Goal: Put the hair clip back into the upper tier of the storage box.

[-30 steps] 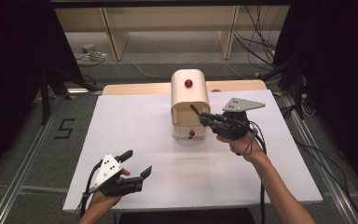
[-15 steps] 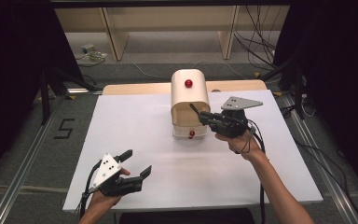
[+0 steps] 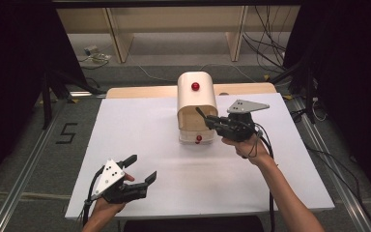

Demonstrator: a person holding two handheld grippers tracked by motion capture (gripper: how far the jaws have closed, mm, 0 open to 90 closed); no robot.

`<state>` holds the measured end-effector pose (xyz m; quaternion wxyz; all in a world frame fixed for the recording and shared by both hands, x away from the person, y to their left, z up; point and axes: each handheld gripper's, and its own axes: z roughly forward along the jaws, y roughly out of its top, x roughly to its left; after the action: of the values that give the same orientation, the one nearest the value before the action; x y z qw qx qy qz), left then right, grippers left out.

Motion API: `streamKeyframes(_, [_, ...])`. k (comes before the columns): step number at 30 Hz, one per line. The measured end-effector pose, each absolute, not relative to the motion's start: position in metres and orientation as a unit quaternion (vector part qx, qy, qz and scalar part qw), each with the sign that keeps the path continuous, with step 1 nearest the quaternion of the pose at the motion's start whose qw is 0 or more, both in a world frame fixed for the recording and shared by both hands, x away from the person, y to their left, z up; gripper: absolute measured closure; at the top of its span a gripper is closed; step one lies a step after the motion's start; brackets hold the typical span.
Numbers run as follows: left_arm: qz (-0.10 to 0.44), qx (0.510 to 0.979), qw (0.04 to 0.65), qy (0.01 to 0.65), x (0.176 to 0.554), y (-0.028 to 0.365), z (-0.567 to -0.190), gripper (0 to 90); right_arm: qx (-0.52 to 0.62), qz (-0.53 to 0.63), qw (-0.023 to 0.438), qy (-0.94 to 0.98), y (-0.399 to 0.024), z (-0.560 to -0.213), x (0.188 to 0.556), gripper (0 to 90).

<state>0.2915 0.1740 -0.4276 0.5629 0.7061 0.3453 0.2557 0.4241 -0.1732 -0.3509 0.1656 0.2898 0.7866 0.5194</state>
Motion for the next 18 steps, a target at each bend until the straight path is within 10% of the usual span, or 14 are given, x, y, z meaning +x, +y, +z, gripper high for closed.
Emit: streamKeyframes(18, [0.259, 0.705, 0.564, 0.343, 0.2914, 0.1737, -0.4277, 15.6, 0.295, 0.510, 0.170, 0.790, -0.1717, -0.3542, 0.4277, 80.0])
